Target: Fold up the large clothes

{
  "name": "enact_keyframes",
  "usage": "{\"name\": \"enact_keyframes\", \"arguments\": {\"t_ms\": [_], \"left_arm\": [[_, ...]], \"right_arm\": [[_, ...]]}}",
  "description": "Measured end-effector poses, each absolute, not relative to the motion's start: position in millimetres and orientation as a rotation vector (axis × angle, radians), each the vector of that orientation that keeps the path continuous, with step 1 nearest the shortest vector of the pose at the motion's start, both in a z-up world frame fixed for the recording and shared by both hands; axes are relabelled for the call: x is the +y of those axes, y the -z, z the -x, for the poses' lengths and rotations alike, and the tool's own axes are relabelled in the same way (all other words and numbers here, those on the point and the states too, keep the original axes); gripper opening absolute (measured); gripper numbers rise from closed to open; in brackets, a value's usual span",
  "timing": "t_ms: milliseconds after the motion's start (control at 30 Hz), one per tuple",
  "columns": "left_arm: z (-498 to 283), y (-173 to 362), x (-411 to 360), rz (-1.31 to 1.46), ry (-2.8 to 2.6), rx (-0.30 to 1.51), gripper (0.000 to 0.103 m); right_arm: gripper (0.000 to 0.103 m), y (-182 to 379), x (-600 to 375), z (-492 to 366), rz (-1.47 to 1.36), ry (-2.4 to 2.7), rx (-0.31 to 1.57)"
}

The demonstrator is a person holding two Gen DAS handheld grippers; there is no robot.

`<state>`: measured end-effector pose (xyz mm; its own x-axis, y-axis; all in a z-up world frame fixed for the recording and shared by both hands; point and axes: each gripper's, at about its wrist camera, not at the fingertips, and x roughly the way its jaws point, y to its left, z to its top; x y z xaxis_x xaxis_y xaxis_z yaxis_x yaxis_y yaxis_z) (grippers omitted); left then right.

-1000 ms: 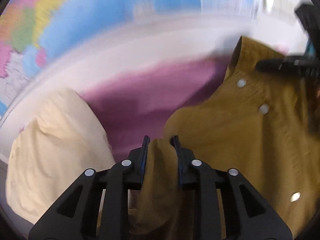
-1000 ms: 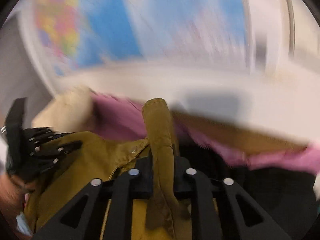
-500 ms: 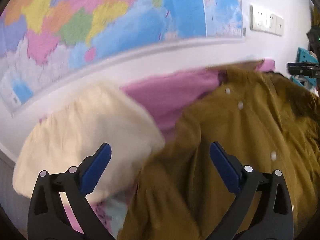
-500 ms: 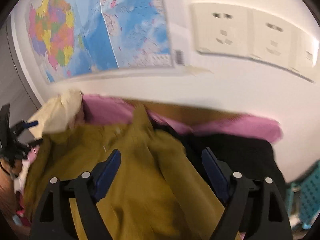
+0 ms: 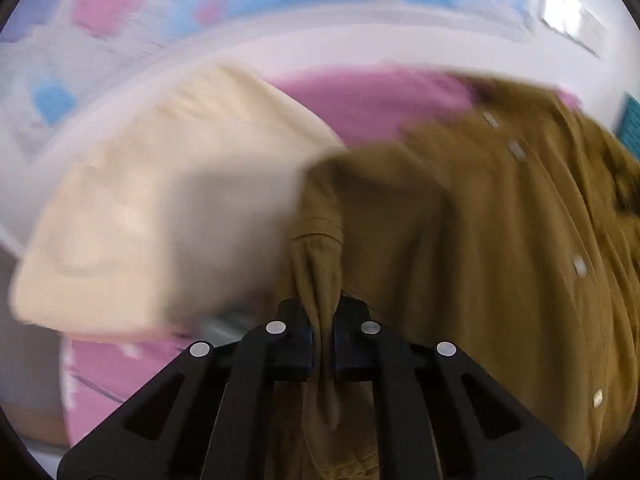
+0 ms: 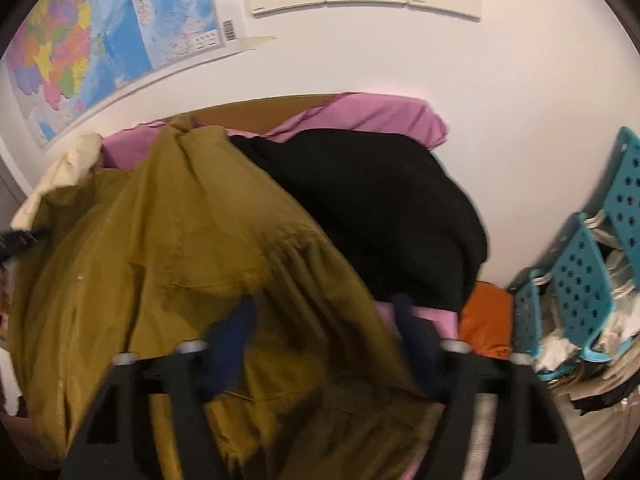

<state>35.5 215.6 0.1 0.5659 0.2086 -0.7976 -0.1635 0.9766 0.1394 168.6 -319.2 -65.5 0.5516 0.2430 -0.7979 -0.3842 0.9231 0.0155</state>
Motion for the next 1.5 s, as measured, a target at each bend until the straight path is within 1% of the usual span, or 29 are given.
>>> {"name": "enact_keyframes", "arguments": {"t_ms": [33, 67, 133, 167, 233, 267, 300, 333, 367, 400, 433, 467, 533, 567, 633, 700, 833, 867, 900, 933, 1000, 1033, 1133, 1233, 1367, 1500], "left_arm": [[-32.8, -17.3, 229.2, -0.024, -0.273, 0.900, 0.006], [-30.1, -29.5, 240.2, -0.002, -0.312, 0.867, 0.006], [-23.3, -50.4, 268.6, 0.061, -0.389, 0.805, 0.006], [-24.0, -52.0, 276.5, 0.077, -0.400, 0.805, 0.006], [-35.9, -35.0, 285.9, 0.010, -0.498, 0.865, 0.008], [-41.9, -21.6, 284.2, -0.044, -0.537, 0.909, 0.016], [-46.5, -6.2, 280.9, -0.109, -0.578, 0.955, 0.023], [-47.2, 2.1, 278.1, -0.179, -0.634, 0.978, 0.049], [-47.8, 9.7, 271.7, -0.264, -0.720, 0.978, 0.067], [-42.8, 8.9, 264.3, -0.303, -0.744, 0.951, 0.066], [-32.6, 1.1, 259.3, -0.265, -0.697, 0.932, 0.066], [-24.8, -6.0, 255.8, -0.208, -0.649, 0.918, 0.071], [4.0, -26.0, 245.0, -0.093, -0.518, 0.848, 0.077], [11.1, -30.1, 238.3, -0.076, -0.473, 0.825, 0.083], [32.8, -35.5, 221.1, -0.052, -0.361, 0.792, 0.089], [54.3, -34.8, 194.0, -0.076, -0.268, 0.777, 0.089], [79.1, -24.6, 145.4, -0.055, -0.063, 0.775, 0.089], [80.6, -19.8, 130.1, -0.040, 0.010, 0.777, 0.089], [81.0, -16.5, 115.6, -0.034, 0.073, 0.782, 0.089], [80.7, -13.7, 99.0, -0.032, 0.137, 0.786, 0.089], [78.7, -8.0, 69.0, -0.035, 0.247, 0.796, 0.089], [77.6, -4.8, 57.1, -0.035, 0.297, 0.796, 0.089], [73.4, -4.8, 8.1, -0.011, 0.522, 0.799, 0.089], [73.7, -3.7, -47.6, 0.010, 0.768, 0.794, 0.097], [66.8, 6.4, -101.9, -0.006, 0.906, 0.827, 0.097], [48.3, 17.1, -121.0, 0.101, 0.989, 0.877, 0.097]], "right_arm": [[0.019, 63.7, -321.7, -169.4, 0.173, -0.364, 0.906], [0.012, 60.8, -322.4, -170.5, 0.151, -0.368, 0.896], [0.010, 56.0, -334.6, -175.9, 0.073, -0.371, 0.885], [0.010, 56.9, -338.3, -179.6, 0.067, -0.346, 0.879], [0.011, 65.4, -338.8, -188.4, 0.075, -0.317, 0.887], [0.012, 74.1, -341.0, -196.0, 0.060, -0.294, 0.908], [0.014, 81.4, -343.5, -202.2, 0.037, -0.285, 0.936], [0.026, 88.6, -347.2, -207.1, 0.015, -0.269, 0.960], [0.035, 91.2, -349.9, -208.5, 0.001, -0.247, 0.967], [0.050, 91.8, -356.0, -207.8, -0.027, -0.224, 0.966], [0.059, 88.9, -362.3, -203.8, -0.059, -0.225, 0.961], [0.062, 83.5, -368.5, -195.1, -0.095, -0.251, 0.944], [0.080, 72.6, -377.1, -174.4, -0.116, -0.295, 0.918], [0.083, 68.0, -379.6, -164.6, -0.118, -0.318, 0.906], [0.089, 57.6, -382.8, -133.1, -0.103, -0.395, 0.884], [0.095, 55.1, -383.4, -99.2, -0.076, -0.445, 0.878], [0.096, 75.1, -375.6, -59.8, -0.021, -0.476, 0.936], [0.093, 84.1, -372.8, -52.5, 0.004, -0.469, 0.947], [0.074, 88.8, -373.0, -49.9, 0.006, -0.468, 0.949], [0.041, 93.2, -374.0, -48.9, -0.009, -0.471, 0.962], [0.020, 92.5, -378.4, -43.6, -0.062, -0.466, 0.959], [0.014, 88.4, -379.8, -41.5, -0.070, -0.474, 0.943], [0.011, 61.3, -383.2, -32.0, -0.146, -0.531, 0.875], [0.011, 32.8, -378.6, -25.1, -0.194, -0.596, 0.821], [0.011, 12.8, -362.8, -25.9, -0.235, -0.647, 0.802], [0.011, 0.4, -338.9, -25.6, -0.218, -0.710, 0.796]]}}
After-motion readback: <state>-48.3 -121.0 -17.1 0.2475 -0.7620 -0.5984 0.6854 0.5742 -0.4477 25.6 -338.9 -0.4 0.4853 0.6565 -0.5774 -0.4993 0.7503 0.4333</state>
